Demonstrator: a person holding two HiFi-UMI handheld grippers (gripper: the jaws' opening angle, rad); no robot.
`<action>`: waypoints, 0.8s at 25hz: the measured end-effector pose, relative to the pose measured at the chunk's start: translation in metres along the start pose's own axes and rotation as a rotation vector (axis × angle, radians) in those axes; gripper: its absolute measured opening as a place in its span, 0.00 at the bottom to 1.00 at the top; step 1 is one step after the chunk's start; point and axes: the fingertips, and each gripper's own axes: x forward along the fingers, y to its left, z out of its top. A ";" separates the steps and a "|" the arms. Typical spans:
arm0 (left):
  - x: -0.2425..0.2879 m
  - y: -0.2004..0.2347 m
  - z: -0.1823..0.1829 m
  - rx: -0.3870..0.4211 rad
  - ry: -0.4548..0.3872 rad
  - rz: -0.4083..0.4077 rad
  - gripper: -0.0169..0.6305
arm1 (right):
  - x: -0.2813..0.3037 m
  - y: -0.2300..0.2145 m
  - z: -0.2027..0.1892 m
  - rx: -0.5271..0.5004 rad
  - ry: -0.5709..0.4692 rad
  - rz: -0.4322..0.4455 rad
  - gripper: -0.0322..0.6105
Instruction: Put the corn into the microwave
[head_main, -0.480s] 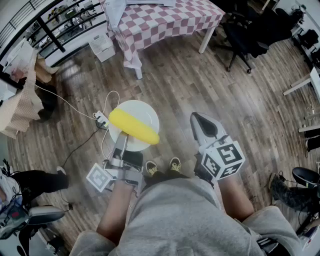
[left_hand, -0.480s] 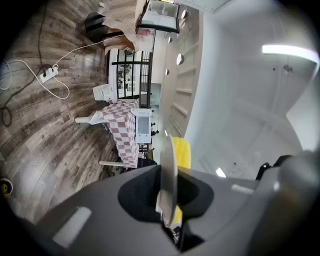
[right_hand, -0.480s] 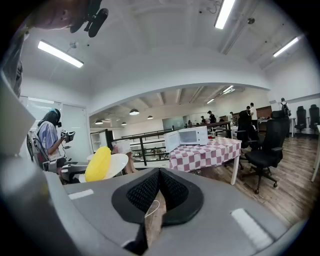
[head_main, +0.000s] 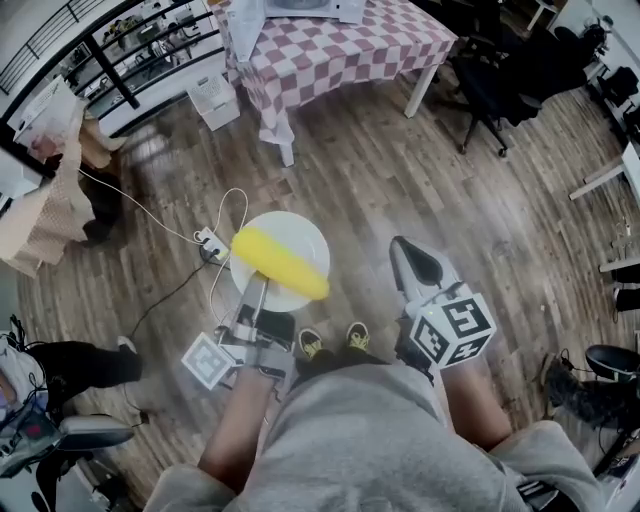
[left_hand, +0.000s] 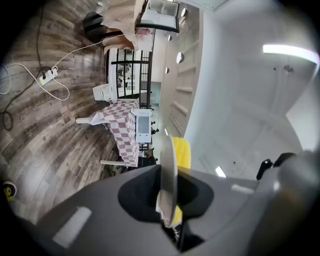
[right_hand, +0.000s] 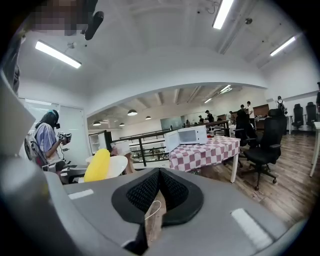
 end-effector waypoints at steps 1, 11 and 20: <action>-0.002 0.000 0.002 0.001 0.001 -0.003 0.07 | 0.000 0.002 -0.001 0.006 0.002 -0.005 0.05; -0.017 0.005 0.018 -0.005 0.034 -0.002 0.07 | 0.003 0.030 -0.008 0.038 0.040 -0.002 0.05; -0.014 0.001 0.024 -0.011 0.043 -0.003 0.07 | 0.003 0.029 0.000 0.005 0.023 -0.056 0.05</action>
